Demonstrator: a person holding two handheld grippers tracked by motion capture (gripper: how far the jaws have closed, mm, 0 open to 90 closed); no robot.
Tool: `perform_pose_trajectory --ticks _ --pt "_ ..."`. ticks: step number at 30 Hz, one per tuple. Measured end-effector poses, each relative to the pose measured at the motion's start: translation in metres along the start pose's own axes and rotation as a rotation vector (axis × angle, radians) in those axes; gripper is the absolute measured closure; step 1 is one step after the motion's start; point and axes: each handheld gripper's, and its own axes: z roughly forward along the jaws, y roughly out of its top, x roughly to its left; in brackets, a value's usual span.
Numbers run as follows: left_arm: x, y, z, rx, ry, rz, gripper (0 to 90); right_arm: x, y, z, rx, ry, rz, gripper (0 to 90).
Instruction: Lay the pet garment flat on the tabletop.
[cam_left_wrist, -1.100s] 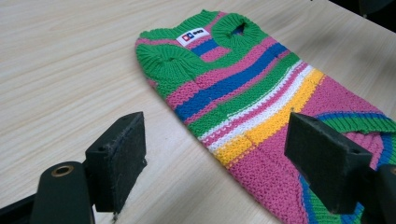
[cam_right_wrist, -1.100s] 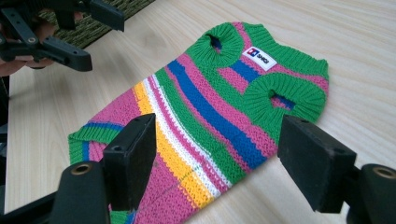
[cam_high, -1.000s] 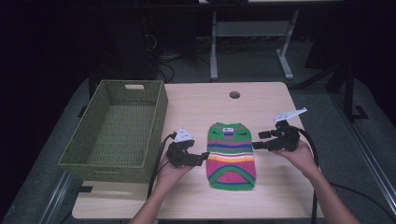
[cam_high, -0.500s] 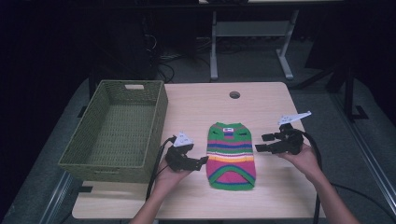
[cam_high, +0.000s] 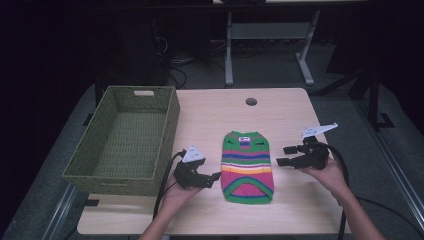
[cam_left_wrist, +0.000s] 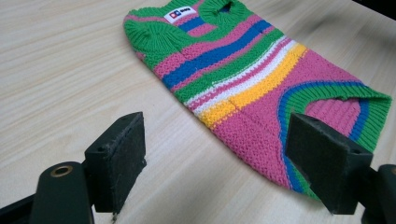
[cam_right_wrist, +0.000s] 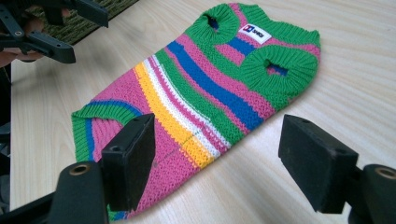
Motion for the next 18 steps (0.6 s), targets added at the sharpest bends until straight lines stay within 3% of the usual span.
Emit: perform_pose_trajectory --ticks 14,18 --pt "-0.004 -0.011 -0.009 0.005 -0.011 0.007 19.6 0.005 -0.019 -0.007 -0.007 0.003 0.018 26.1" --pt "-0.007 -0.016 -0.010 0.009 -0.011 0.007 19.6 0.009 -0.028 -0.009 -0.010 -0.010 0.003 26.0"
